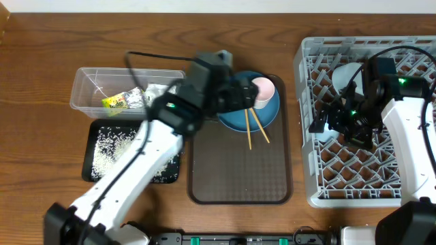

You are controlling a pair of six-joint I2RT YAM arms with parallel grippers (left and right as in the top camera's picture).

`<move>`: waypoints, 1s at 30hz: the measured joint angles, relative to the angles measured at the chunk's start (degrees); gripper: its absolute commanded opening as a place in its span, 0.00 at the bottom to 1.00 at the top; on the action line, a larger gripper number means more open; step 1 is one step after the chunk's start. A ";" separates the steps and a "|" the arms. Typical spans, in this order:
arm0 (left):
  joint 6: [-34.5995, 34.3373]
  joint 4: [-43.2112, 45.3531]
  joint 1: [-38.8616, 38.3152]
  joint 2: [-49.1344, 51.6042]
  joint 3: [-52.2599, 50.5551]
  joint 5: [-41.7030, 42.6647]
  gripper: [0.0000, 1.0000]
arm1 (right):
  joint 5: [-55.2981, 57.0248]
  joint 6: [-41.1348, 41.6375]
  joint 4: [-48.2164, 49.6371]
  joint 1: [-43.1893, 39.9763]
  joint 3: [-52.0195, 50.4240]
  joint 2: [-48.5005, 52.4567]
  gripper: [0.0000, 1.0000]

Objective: Sort waste into correct bins and load items into the dishwasher rack
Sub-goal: 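Move the left gripper to the pink cup on the teal plate, then grasp the pink cup rim with the left gripper and lift it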

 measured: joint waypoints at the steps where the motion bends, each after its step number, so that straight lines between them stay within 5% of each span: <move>1: -0.76 1.86 -2.01 1.31 0.00 -2.49 0.82 | -0.57 0.00 -0.09 0.00 0.00 0.00 0.99; 10: -5.27 8.59 -6.56 13.31 0.00 -17.59 0.80 | -1.55 0.17 -0.33 0.00 0.00 0.00 0.99; 30: -7.45 15.80 -6.16 24.52 0.00 -22.77 0.28 | -1.99 0.17 -0.33 0.00 0.00 0.00 0.99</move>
